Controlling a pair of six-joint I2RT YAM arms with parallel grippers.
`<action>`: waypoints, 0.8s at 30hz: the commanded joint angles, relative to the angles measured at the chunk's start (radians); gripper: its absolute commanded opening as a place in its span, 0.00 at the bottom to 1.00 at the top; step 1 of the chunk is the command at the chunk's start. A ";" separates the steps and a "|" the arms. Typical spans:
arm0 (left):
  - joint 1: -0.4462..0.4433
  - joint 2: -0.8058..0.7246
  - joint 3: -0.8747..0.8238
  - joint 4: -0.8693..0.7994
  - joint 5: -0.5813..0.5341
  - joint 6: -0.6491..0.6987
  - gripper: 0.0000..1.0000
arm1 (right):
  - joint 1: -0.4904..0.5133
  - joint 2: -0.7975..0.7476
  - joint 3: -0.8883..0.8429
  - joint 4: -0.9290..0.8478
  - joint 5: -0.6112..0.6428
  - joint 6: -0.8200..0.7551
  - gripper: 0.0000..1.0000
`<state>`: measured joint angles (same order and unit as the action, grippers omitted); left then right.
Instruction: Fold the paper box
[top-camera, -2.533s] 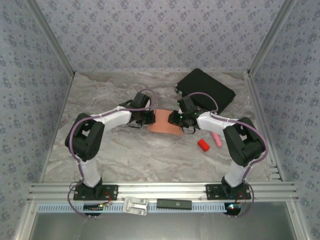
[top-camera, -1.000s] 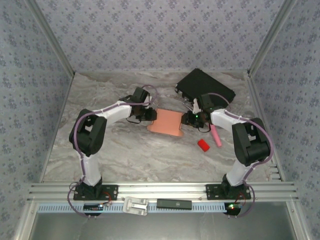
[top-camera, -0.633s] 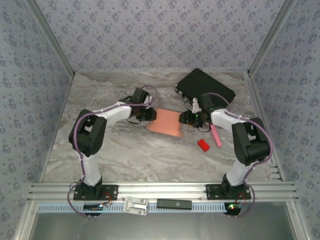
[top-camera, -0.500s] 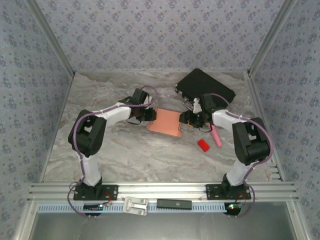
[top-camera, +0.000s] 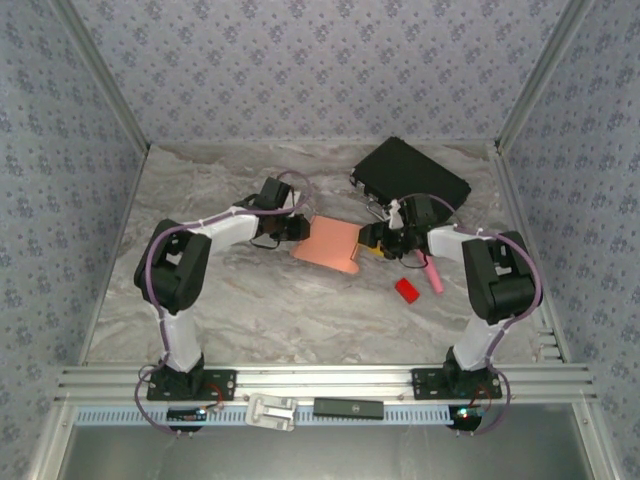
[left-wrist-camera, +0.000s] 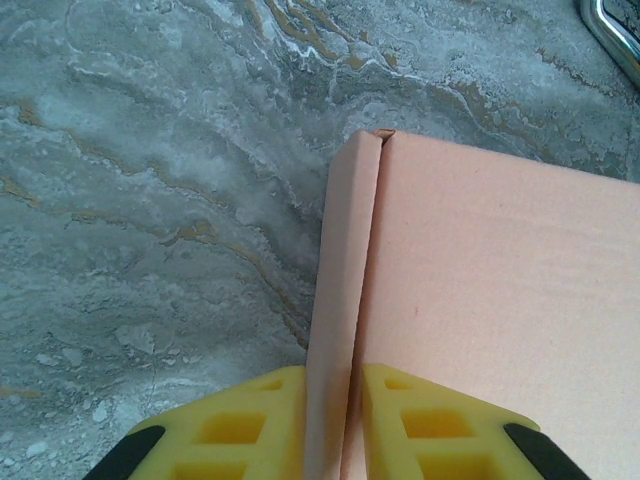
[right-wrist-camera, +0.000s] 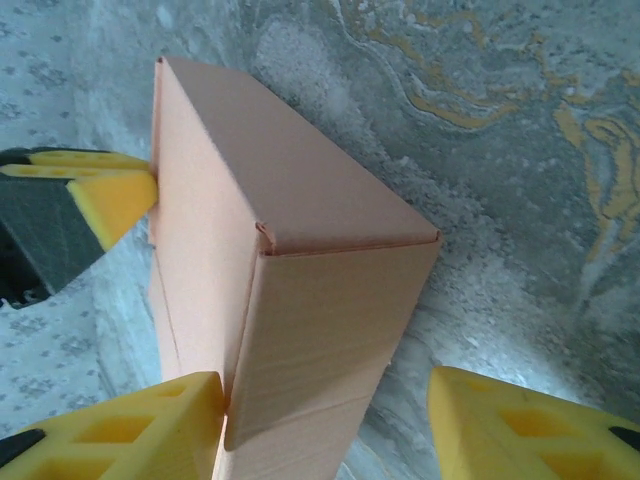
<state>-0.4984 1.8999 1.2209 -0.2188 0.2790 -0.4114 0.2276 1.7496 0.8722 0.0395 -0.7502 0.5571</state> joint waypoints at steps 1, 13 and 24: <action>0.009 0.032 -0.038 -0.082 -0.044 0.008 0.21 | 0.017 0.038 -0.021 0.113 -0.059 0.064 0.58; 0.013 0.046 -0.046 -0.068 -0.041 0.001 0.20 | 0.058 0.080 -0.054 0.286 -0.063 0.214 0.68; 0.018 0.000 -0.063 -0.046 -0.031 -0.023 0.27 | 0.074 0.080 -0.088 0.466 -0.033 0.444 0.53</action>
<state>-0.4889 1.8980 1.2076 -0.1982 0.2775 -0.4248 0.3012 1.8256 0.8024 0.4381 -0.7998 0.8951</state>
